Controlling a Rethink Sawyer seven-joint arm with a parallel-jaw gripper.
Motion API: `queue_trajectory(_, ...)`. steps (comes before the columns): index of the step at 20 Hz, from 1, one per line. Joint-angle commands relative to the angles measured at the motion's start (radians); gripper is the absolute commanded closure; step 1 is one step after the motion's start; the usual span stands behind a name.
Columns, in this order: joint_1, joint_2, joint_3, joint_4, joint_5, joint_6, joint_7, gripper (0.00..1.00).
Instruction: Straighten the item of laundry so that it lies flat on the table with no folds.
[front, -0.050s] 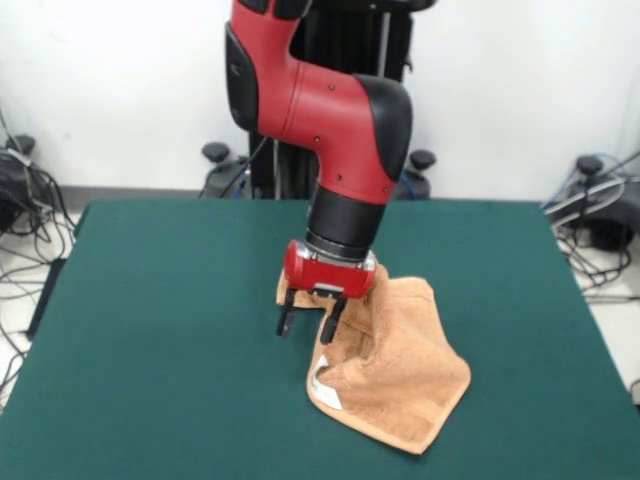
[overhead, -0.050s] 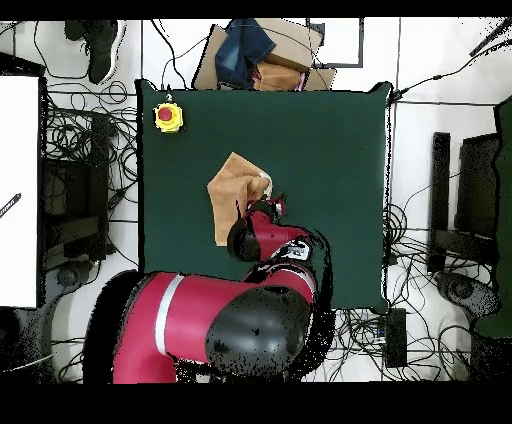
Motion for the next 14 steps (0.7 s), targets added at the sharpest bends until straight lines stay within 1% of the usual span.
queue_trajectory(1,0.114,0.031,-0.053,-0.058,0.116,-0.007,0.15,0.0)
queue_trajectory(7,0.129,0.033,-0.071,-0.064,0.126,0.002,0.15,0.0)
queue_trajectory(10,0.097,0.022,-0.038,-0.08,0.091,0.007,0.143,0.0)
queue_trajectory(13,-0.022,-0.024,0.103,-0.071,-0.041,0.001,0.147,0.0)
queue_trajectory(14,-0.026,-0.025,0.106,-0.069,-0.046,-0.002,0.148,0.0)
